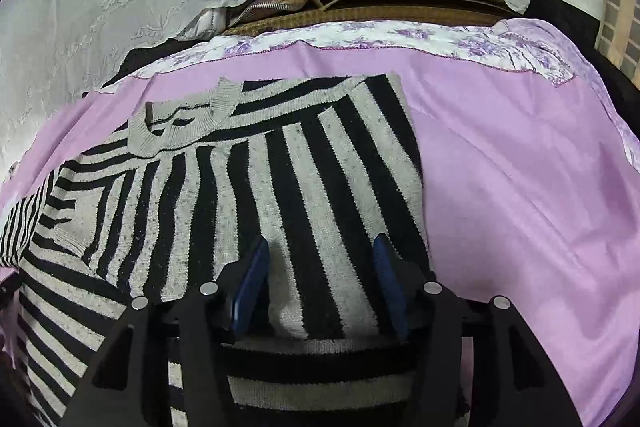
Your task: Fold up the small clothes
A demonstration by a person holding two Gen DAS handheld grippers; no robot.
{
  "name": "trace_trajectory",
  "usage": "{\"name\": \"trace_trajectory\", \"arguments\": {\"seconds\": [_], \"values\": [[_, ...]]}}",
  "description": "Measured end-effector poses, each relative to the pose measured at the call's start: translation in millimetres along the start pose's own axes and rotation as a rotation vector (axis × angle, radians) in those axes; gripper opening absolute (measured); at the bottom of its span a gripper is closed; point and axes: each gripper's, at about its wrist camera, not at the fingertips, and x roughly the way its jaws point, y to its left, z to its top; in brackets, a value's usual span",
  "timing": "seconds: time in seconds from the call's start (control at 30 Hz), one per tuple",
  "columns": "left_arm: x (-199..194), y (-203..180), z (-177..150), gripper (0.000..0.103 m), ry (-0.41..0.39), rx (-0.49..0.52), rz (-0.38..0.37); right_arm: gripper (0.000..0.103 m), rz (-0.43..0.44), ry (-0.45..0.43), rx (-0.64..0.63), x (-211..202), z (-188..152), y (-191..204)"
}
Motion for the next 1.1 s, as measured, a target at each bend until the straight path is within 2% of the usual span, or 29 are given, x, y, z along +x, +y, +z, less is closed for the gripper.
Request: {"name": "trace_trajectory", "arguments": {"seconds": [0.1,0.13,0.17,0.2,0.23,0.27,0.33,0.4,0.47,0.53,0.63,0.8,0.83,0.9,0.93,1.0,1.07,1.1], "values": [[-6.7,14.2,8.0,0.099,-0.008,-0.041,-0.050,0.056,0.023,-0.057,0.022,-18.7,1.0,2.2],[-10.2,21.3,12.1,0.099,-0.016,-0.058,-0.065,0.060,0.036,-0.066,-0.003,-22.5,-0.4,7.9],[-13.0,28.2,15.8,0.099,-0.024,-0.077,-0.074,0.070,0.043,-0.043,-0.045,-21.4,-3.5,15.3],[-15.3,35.5,19.3,0.099,-0.032,-0.098,-0.080,0.075,0.052,-0.008,-0.075,-15.8,-6.1,20.0],[-17.6,46.1,23.2,0.099,-0.038,-0.130,-0.093,0.075,0.058,0.015,-0.096,-10.9,-9.8,22.8],[-18.2,58.1,27.3,0.099,-0.036,-0.166,-0.114,0.074,0.050,-0.002,-0.101,-11.2,-12.9,22.8],[-15.5,81.6,32.9,0.099,-0.022,-0.243,-0.175,0.072,0.067,-0.071,-0.072,-25.8,-16.2,17.5],[-9.3,108.7,34.3,0.099,-0.008,-0.360,-0.247,0.067,0.112,-0.154,-0.043,-48.5,-17.8,10.9],[-3.4,125.8,36.4,0.098,0.004,-0.436,-0.311,0.062,0.148,-0.197,-0.033,-62.0,-21.6,8.0],[-2.9,135.3,38.5,0.098,-0.017,-0.474,-0.335,0.059,0.189,-0.230,-0.026,-71.7,-28.5,5.7],[-3.2,146.0,43.5,0.098,-0.072,-0.521,-0.316,0.058,0.197,-0.248,-0.044,-71.7,-33.0,9.4],[15.0,168.4,52.1,0.096,-0.091,-0.637,-0.351,0.058,0.210,-0.187,-0.034,-55.7,-31.8,9.3],[16.0,170.3,52.3,0.094,-0.096,-0.646,-0.353,0.058,0.213,-0.174,-0.022,-52.6,-31.7,7.8],[17.9,172.8,52.8,0.076,-0.101,-0.658,-0.348,0.058,0.223,-0.155,0.013,-48.2,-31.3,1.9],[20.3,173.3,52.6,0.071,-0.094,-0.662,-0.340,0.058,0.231,-0.146,0.029,-46.1,-31.3,-0.7],[23.3,175.0,52.2,0.056,-0.086,-0.674,-0.330,0.058,0.237,-0.132,0.041,-42.6,-32.2,-2.5],[23.4,176.5,51.3,0.050,-0.085,-0.676,-0.328,0.058,0.231,-0.128,0.034,-41.9,-32.7,-0.7],[22.6,177.9,50.7,0.043,-0.088,-0.677,-0.327,0.058,0.229,-0.128,0.031,-41.9,-33.0,0.2]]}}
